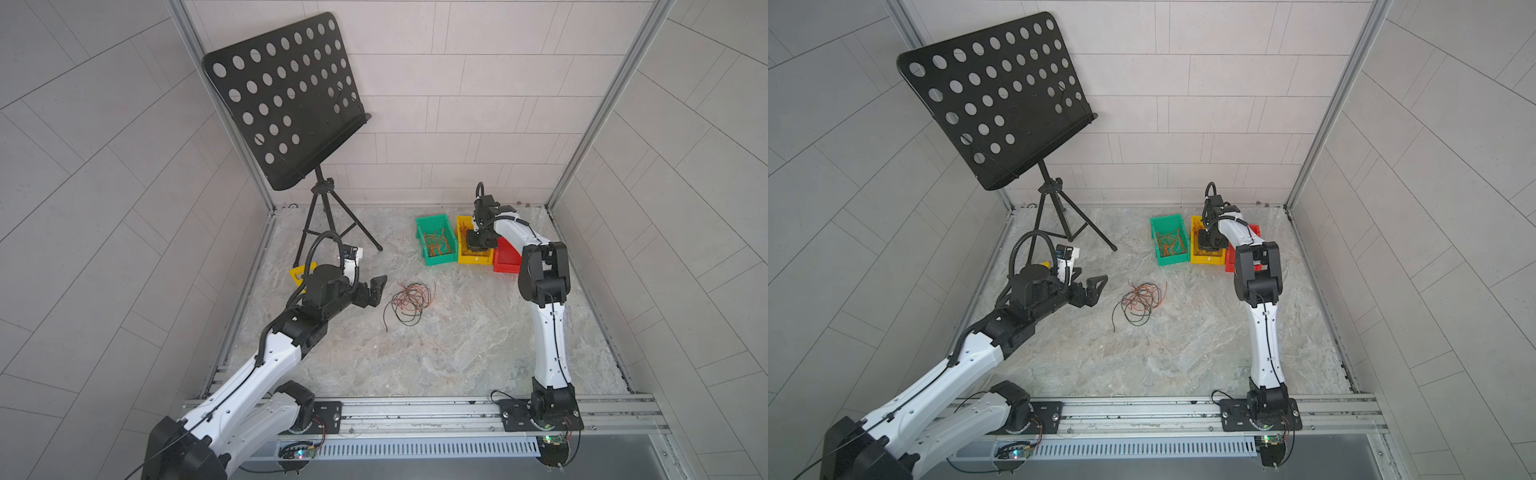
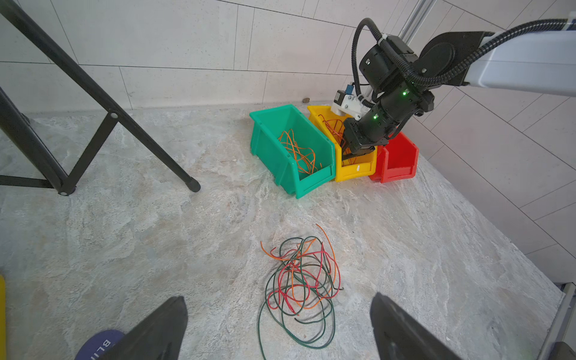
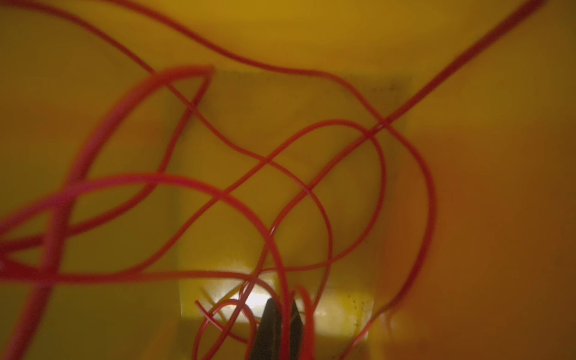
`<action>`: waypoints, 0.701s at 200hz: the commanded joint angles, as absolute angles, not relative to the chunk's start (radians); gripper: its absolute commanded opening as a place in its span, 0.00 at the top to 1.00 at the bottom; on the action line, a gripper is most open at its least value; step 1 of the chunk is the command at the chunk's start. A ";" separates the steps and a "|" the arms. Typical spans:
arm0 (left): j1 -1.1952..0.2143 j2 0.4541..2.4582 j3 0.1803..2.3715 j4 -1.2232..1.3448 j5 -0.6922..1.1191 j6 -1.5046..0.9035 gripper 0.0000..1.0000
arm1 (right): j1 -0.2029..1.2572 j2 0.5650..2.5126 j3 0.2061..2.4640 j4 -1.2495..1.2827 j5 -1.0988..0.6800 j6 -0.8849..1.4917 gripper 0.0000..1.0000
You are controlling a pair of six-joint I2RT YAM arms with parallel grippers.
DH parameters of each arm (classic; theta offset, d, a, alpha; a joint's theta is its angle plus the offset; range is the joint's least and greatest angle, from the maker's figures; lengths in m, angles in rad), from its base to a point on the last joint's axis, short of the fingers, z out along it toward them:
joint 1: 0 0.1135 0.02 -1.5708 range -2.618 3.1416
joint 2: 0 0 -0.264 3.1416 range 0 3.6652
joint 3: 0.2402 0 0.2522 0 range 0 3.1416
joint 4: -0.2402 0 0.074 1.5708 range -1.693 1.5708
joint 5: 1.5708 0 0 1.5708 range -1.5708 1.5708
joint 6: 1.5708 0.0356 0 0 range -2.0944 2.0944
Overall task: Untangle and sort cables by color
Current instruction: Place the cable in the bin.
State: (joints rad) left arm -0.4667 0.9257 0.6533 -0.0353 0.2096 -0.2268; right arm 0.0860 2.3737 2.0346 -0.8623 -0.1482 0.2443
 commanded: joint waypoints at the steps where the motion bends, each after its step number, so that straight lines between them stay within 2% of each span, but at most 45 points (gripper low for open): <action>1: -0.462 0.924 0.669 -0.015 0.219 -0.205 0.01 | 0.094 2.396 2.068 -0.930 -0.110 0.223 0.88; 56: -0.463 0.922 0.669 -0.014 0.222 -0.213 0.01 | 0.095 2.242 2.045 -0.927 -0.086 0.185 0.62; 140: -0.462 0.973 0.653 0.017 0.244 -0.263 0.01 | 0.096 2.089 2.079 -1.006 -0.111 0.164 0.52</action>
State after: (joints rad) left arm -0.4667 0.9394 0.6529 -0.0292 0.2184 -0.2375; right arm 0.0917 2.1555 2.0777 -0.9405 -0.1047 0.1730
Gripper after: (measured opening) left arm 0.988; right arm 0.470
